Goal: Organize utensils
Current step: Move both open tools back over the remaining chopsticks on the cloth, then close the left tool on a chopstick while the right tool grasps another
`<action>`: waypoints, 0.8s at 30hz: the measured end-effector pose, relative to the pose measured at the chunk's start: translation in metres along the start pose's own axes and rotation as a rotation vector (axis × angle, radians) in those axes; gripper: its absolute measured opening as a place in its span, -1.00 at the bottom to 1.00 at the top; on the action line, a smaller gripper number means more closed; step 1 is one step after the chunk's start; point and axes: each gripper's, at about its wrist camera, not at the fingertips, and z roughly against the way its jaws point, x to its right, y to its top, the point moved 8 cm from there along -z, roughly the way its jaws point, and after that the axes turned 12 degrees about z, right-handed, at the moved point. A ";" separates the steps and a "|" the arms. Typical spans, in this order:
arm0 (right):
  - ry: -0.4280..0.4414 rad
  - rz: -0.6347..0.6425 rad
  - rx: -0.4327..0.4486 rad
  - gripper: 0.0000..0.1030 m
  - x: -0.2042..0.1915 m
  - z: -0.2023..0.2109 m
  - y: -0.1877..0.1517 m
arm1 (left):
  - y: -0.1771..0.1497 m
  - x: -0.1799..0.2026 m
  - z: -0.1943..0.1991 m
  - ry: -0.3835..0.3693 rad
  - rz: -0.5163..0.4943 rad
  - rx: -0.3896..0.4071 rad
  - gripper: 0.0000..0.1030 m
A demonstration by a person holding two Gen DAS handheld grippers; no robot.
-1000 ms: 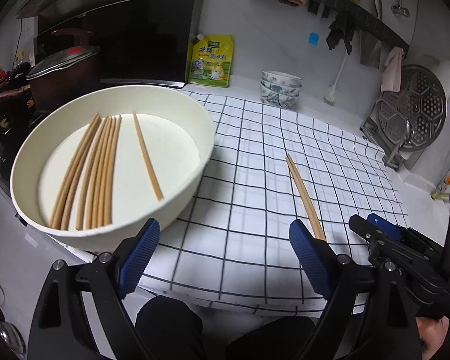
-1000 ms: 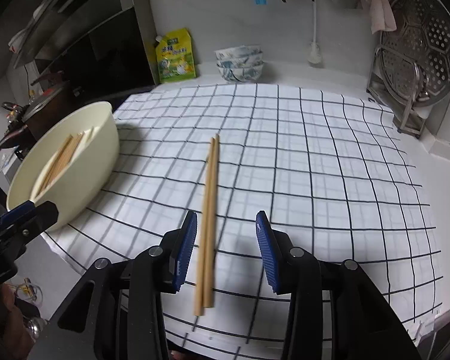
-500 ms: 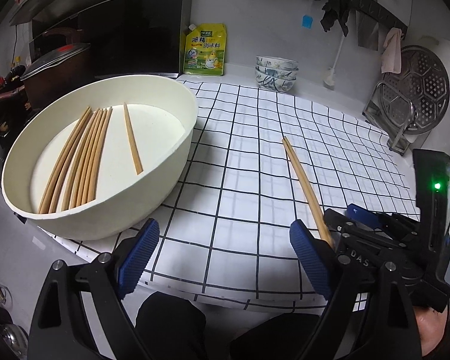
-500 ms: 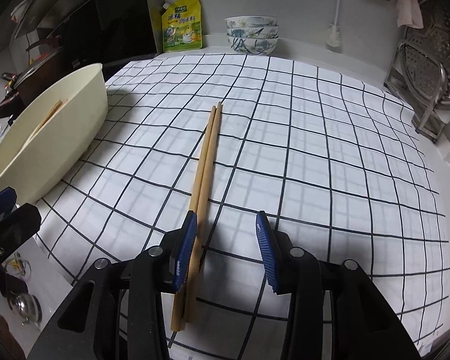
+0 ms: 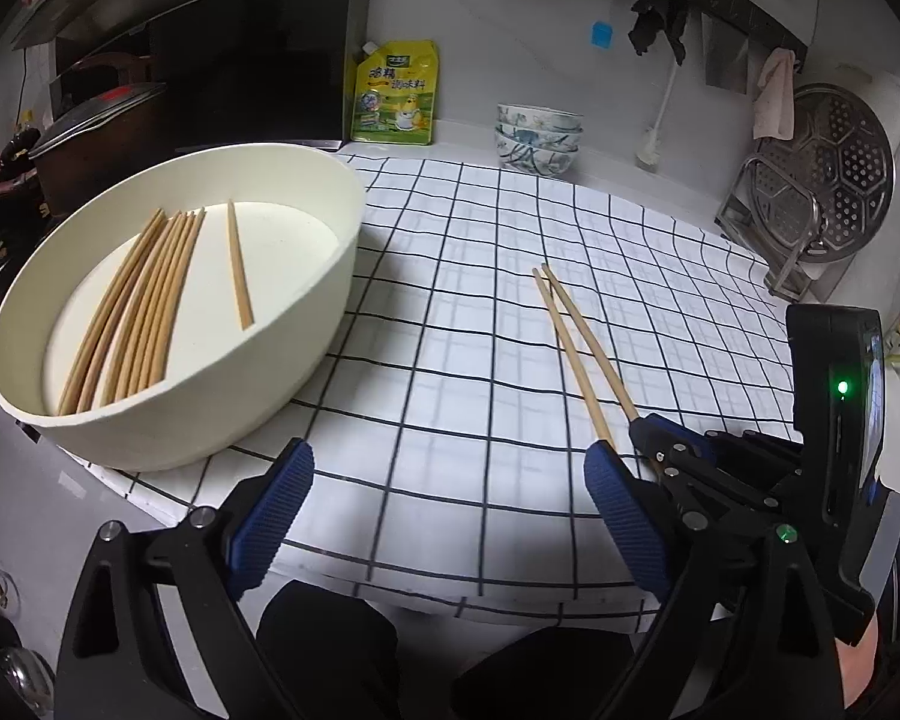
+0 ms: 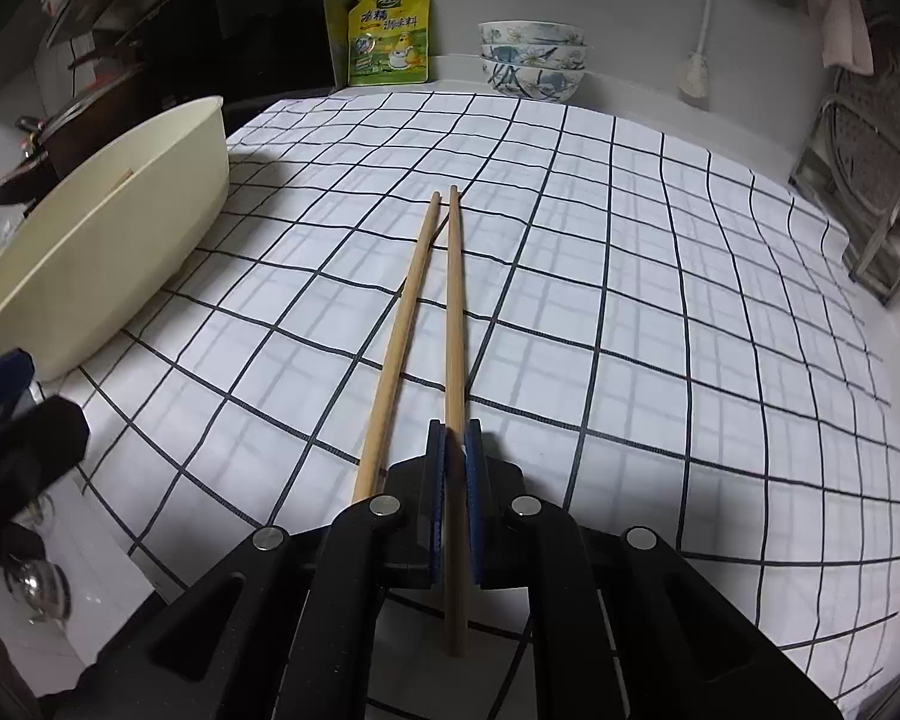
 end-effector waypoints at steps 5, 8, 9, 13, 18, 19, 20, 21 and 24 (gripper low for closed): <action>-0.006 -0.076 0.004 -0.87 0.024 0.010 -0.016 | -0.008 0.018 -0.012 0.003 -0.036 -0.006 0.77; -0.020 -0.135 0.005 -0.87 0.045 0.018 -0.031 | -0.012 0.028 -0.027 -0.009 -0.036 -0.030 0.77; -0.026 -0.154 0.005 -0.87 0.051 0.021 -0.035 | -0.012 0.030 -0.033 -0.008 -0.029 -0.043 0.77; -0.055 -0.231 0.006 -0.87 0.079 0.032 -0.056 | -0.014 0.040 -0.056 0.017 -0.031 -0.066 0.77; -0.057 -0.260 0.011 -0.87 0.091 0.038 -0.066 | -0.017 0.049 -0.074 0.051 -0.038 -0.074 0.77; -0.059 -0.257 0.014 -0.87 0.091 0.039 -0.065 | -0.017 0.051 -0.076 0.055 -0.041 -0.072 0.77; -0.054 -0.256 0.025 -0.87 0.090 0.040 -0.063 | -0.016 0.052 -0.078 0.060 -0.045 -0.067 0.77; -0.046 -0.259 0.039 -0.79 0.090 0.041 -0.061 | -0.016 0.053 -0.079 0.068 -0.049 -0.058 0.77; -0.067 -0.239 0.055 -0.47 0.091 0.044 -0.052 | -0.014 0.054 -0.084 0.076 -0.046 -0.051 0.79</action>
